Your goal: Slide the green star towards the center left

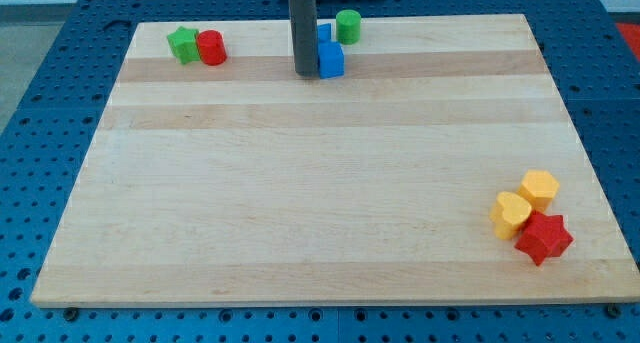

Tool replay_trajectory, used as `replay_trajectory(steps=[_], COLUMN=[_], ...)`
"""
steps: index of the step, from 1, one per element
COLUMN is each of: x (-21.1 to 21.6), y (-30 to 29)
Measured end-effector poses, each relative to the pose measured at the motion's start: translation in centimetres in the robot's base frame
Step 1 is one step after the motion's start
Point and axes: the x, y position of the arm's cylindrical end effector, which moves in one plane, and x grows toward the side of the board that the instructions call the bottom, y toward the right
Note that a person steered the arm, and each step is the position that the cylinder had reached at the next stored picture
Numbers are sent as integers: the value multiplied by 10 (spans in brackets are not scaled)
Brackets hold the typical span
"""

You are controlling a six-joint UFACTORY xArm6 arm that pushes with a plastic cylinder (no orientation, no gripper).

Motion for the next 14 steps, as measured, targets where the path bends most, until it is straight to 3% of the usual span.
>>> replay_trajectory(steps=[1,3,6,9,10,12,13,14], x=[3,-3,-43,-72,-51,29,44,30], y=[-8,-84,-85,-202,-200,-166,-213,-215])
